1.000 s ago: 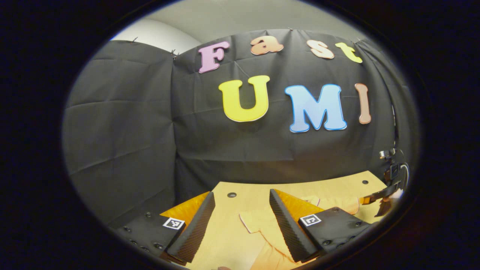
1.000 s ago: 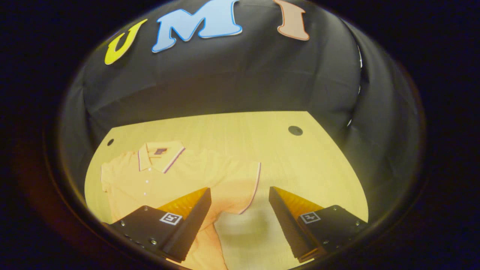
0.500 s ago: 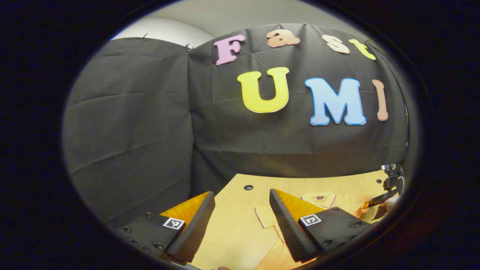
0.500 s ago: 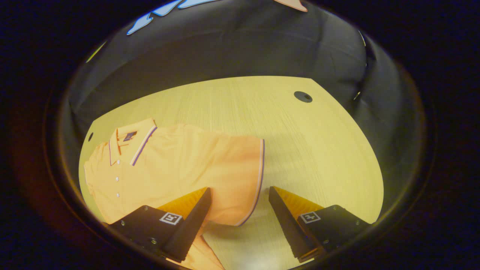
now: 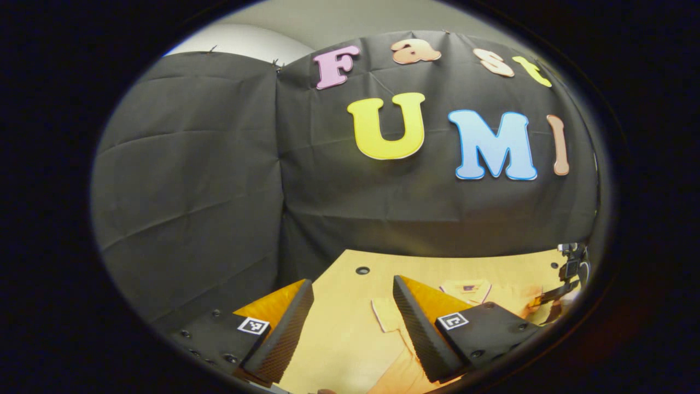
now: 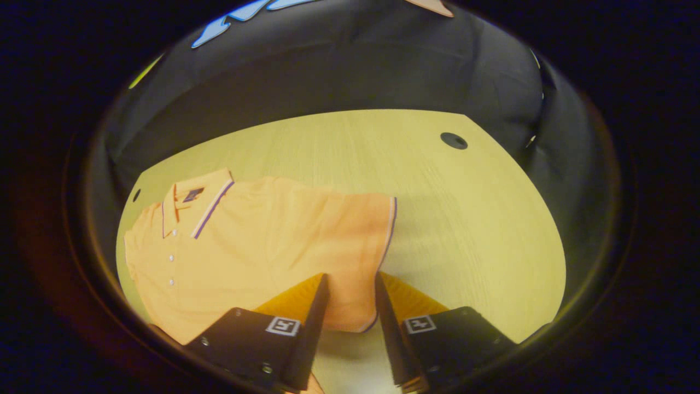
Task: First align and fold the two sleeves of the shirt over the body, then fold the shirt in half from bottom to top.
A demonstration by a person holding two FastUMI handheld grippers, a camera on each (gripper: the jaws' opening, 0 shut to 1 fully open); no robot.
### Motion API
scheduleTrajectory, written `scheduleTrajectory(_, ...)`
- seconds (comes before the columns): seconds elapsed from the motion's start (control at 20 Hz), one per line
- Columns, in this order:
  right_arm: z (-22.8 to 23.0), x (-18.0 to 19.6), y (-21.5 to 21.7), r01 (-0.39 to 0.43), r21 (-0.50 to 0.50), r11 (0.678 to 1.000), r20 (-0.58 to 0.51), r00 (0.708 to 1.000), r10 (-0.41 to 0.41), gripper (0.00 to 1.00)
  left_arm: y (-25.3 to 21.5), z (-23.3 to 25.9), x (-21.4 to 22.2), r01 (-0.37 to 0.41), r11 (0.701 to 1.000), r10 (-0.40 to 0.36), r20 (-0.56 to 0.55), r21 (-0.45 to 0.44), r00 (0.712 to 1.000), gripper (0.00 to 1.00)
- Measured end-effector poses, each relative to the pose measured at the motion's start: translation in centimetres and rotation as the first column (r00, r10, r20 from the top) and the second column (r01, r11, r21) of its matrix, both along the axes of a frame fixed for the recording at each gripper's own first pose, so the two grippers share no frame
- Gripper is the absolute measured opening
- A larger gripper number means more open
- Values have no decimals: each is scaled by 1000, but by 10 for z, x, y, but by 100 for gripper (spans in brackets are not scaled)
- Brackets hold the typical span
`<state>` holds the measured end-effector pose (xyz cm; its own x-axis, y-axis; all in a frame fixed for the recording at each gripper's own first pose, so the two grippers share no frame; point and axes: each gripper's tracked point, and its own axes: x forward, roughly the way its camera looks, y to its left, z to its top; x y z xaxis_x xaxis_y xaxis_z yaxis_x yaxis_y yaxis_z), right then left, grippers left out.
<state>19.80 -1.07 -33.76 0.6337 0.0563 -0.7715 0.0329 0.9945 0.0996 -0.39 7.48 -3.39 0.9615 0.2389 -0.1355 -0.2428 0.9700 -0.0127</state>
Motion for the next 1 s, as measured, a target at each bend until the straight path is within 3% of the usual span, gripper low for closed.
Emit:
scheduleTrajectory(0.05,-2,1,8,-7,25,1000,2,1000,7,40,1,0,1,0,1000,0,1,1,1000,100)
scheduleTrajectory(0.1,-1,2,11,0,45,999,-7,1000,0,20,0,-1,1,-1,1000,1,1,0,1000,100)
scheduleTrajectory(0.15,-2,4,11,14,52,999,-11,1000,-13,9,1,-2,0,-2,1000,2,1,-3,1000,100)
scheduleTrajectory(0.35,1,5,8,-28,-7,1000,-27,999,28,8,3,-3,-1,-9,1000,9,-5,-16,1000,100)
scheduleTrajectory(0.6,40,27,32,-118,-115,986,78,989,127,8,6,-1,-6,-29,999,29,-2,-14,1000,100)
scheduleTrajectory(0.75,61,35,71,-230,-175,957,132,958,255,8,8,0,-10,-38,999,38,1,-15,999,100)
scheduleTrajectory(1.0,63,26,145,-414,-246,877,126,883,452,8,20,-6,-30,-58,998,58,1,-15,998,100)
